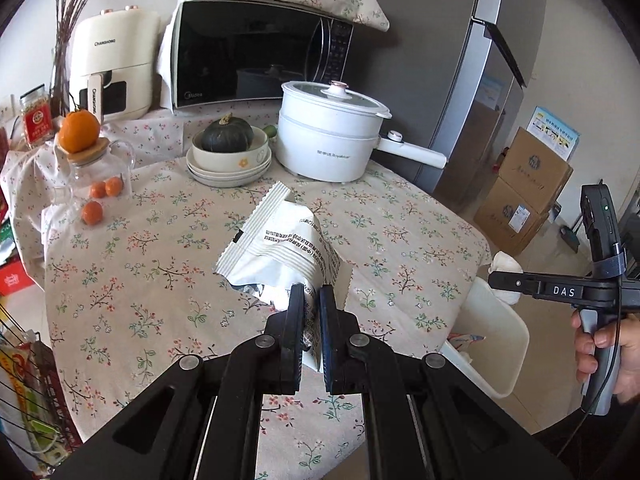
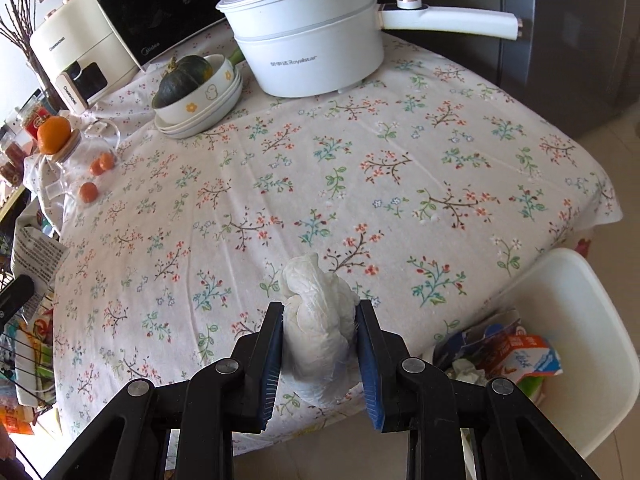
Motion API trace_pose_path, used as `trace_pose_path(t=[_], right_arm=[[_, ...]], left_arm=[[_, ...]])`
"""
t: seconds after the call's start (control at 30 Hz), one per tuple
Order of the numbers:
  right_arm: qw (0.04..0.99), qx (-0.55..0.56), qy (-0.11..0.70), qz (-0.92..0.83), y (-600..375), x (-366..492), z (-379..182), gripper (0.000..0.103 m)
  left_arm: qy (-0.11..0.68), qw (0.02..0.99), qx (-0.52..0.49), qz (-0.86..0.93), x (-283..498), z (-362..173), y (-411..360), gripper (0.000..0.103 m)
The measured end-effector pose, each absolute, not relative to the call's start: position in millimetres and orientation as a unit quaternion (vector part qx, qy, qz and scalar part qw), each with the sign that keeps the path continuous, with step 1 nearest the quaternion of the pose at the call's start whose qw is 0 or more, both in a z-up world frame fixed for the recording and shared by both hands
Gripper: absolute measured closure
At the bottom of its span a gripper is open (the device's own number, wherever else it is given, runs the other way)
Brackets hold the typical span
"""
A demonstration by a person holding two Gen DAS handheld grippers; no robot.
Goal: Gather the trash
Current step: 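Carry the wrapper with the left tool and the tissue with the right tool over the bin, then open the left tool to drop the wrapper while the right tool drops the tissue into the bin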
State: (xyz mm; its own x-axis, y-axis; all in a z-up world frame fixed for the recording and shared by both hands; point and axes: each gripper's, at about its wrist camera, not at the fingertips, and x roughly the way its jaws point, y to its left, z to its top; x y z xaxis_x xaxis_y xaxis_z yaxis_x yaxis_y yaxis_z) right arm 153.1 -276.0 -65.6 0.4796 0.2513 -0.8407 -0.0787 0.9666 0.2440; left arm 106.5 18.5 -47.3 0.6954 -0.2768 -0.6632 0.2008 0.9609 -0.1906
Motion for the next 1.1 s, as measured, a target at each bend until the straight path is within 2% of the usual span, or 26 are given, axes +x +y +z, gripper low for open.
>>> trace_pose_path(t=[0.3,0.8,1.1], right_arm=[[0.853,0.083,0.508,0.085,-301.1,137.4,-72.9,0.072],[0.847,0.074,0.526,0.017,-370.1,114.4,-90.4,0.072],[0.84,0.075,0.538,-0.024,-421.6,92.7,-102.8,0.072]], left_arm=[[0.387,0.895,-0.085,-0.203,112.4,-59.8,-37.6,0.096],[0.417,0.854,-0.004,-0.31,105.9,-91.5,-183.3,0.096],[0.437,0.829,0.035,-0.347,99.7,-118.9,-236.6,0.095]])
